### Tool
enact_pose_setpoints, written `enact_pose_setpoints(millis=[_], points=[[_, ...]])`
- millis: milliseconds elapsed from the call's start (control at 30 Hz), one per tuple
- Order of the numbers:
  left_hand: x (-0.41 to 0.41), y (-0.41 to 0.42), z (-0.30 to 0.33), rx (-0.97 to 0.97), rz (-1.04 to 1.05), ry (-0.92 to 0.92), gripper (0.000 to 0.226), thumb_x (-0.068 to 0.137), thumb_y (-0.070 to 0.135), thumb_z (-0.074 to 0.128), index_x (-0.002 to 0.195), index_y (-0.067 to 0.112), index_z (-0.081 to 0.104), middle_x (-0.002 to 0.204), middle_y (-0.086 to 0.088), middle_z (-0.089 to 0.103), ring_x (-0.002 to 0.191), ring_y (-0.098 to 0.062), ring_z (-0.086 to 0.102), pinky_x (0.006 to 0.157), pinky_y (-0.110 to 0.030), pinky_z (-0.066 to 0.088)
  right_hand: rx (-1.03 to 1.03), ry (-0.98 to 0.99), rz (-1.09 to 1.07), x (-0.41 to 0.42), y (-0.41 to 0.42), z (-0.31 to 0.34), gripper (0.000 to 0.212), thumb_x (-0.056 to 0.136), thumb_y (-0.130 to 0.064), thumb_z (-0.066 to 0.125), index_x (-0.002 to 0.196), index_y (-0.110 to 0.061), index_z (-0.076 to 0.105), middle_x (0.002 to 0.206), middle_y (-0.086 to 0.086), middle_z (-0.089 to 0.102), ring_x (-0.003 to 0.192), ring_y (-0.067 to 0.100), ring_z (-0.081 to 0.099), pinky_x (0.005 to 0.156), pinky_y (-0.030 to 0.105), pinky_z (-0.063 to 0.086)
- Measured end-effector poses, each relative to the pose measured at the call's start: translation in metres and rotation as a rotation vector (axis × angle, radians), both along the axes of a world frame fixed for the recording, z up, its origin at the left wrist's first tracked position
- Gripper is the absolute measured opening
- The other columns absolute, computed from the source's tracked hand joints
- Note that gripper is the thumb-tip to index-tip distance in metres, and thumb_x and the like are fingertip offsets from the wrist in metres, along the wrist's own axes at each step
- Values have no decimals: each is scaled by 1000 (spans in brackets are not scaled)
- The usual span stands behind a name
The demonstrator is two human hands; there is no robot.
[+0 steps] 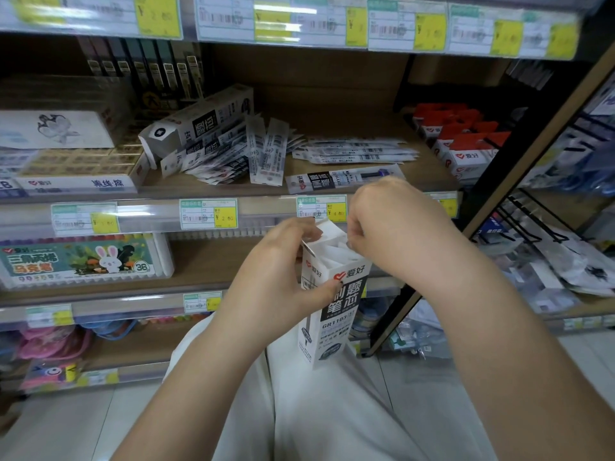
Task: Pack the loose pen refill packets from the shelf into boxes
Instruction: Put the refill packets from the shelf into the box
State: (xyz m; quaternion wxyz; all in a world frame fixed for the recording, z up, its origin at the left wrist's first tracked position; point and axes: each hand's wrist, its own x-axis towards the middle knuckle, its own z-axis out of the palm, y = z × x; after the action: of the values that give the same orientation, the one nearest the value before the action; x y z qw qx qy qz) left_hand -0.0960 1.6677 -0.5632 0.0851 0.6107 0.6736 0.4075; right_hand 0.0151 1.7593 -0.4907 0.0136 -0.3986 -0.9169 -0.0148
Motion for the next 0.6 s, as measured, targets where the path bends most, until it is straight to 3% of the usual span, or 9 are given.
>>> enact_pose_setpoints(millis=[100,200,333,400,500,600], points=[[2,1,0,-2,3,-5,56,66,23,79,115,11,56,126,5,54,110,2,42,88,-9,33,-27,-77,-38,-6,8,-2,37,84,-22,63,57,-24,39,86,-1,54,80,19,39,68,28,39],[2,1,0,-2,6,-6,57,66,23,79,117,11,56,124,7,54,109,2,43,88,-8,34,-39,-11,-6,-11,7,-6,21,85,-22,62,66,-22,53,87,1,56,79,19,41,66,27,37],[0,-1,0,-17,19,-11,60,66,23,80,119,11,55,114,16,49,103,5,43,87,-6,35,-45,15,28,-9,-2,-6,15,87,-19,57,74,-22,50,82,3,53,77,21,43,66,27,36],[0,-2,0,-16,11,-19,59,65,21,81,118,11,56,114,16,48,102,7,42,85,-1,32,-62,-17,37,-5,-3,0,20,87,-16,55,68,-17,50,74,1,45,78,21,41,67,28,37],[2,-3,0,-15,3,-20,56,65,22,80,115,12,57,115,15,48,101,10,40,84,1,30,-114,-122,22,-6,-3,5,31,85,-16,58,59,-22,42,75,0,44,84,19,40,69,28,37],[3,-2,0,-17,5,-26,58,65,24,80,116,13,56,118,12,53,103,5,45,88,-9,37,-154,-125,12,-10,1,4,11,86,-17,57,75,-19,59,74,0,49,72,18,48,58,24,36]])
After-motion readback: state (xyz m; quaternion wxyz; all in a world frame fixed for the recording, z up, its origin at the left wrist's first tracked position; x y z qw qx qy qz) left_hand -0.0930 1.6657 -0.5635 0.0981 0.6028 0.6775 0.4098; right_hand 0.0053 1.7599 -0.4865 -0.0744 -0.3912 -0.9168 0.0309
